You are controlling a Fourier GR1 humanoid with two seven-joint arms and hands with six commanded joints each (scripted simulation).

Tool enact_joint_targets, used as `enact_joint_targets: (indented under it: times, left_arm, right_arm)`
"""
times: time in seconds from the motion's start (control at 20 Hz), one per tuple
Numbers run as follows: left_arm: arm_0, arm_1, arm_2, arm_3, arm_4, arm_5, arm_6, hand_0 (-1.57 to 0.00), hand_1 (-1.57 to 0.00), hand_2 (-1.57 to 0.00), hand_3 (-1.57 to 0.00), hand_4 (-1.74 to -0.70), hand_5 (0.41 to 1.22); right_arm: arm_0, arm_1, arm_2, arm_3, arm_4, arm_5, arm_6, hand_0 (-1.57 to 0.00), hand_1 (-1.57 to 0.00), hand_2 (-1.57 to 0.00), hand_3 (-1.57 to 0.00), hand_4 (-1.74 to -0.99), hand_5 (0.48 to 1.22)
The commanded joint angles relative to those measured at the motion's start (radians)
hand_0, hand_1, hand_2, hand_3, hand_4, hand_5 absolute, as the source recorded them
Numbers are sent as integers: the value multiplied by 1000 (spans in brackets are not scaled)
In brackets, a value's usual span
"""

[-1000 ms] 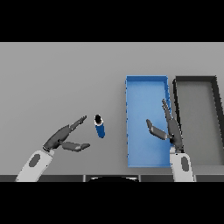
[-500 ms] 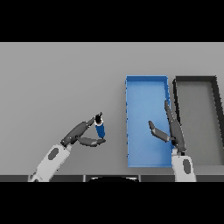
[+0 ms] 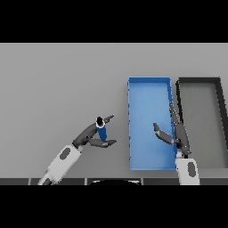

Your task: Pick up the blue pipe and place it into the blue bin.

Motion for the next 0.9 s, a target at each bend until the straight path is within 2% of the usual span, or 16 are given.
enact_joint_targets:
  times: [0.0,0.05,0.1,0.2,0.3,0.35,0.5,0.6,0.85]
  left_arm:
    - [-1,-12,9,9,15,-1,-5,1,-41,-151,-121,-1186,550]
    - [2,-25,17,9,35,-4,-15,-10,-156,-308,-276,-1243,613]
    - [7,-42,22,6,53,-4,-16,-125,-319,-485,-535,-1281,735]
    - [18,-48,28,5,61,3,-28,-602,-752,-865,-908,-1439,910]
    - [20,-60,14,-9,54,-1,1,-951,-1047,-1119,-1119,-1544,1022]
    - [15,-70,7,-11,47,6,0,-1075,-1151,-1210,-1194,-1580,1062]
    - [26,-72,-7,-21,11,33,-30,-1317,-1356,-1386,-1378,-1513,1139]
    - [36,-77,-2,-46,1,42,-66,-1408,-1434,-1453,-1448,-1492,1169]
    - [-3,-112,24,-117,12,44,-67,-1518,-1526,-1532,-1531,-1469,1204]
  right_arm:
    - [-6,3,2,8,8,-6,-4,1,1,1,1,-1213,655]
    - [-4,2,1,12,2,1,-14,1,1,1,1,-1217,655]
    - [-7,-4,-4,8,-2,2,-4,1,1,1,1,-1220,656]
    - [-3,10,10,0,9,-4,-3,1,1,1,1,-1219,657]
    - [0,6,2,7,-1,1,-6,1,1,1,1,-1227,660]
    - [-8,10,0,14,-6,0,4,1,1,1,1,-1233,660]
    - [-11,12,6,6,-13,11,16,1,1,1,1,-1222,646]
    - [-24,14,3,16,-14,8,24,1,1,1,1,-1220,635]
    - [-24,7,-1,13,-18,14,24,1,1,1,1,-1226,636]
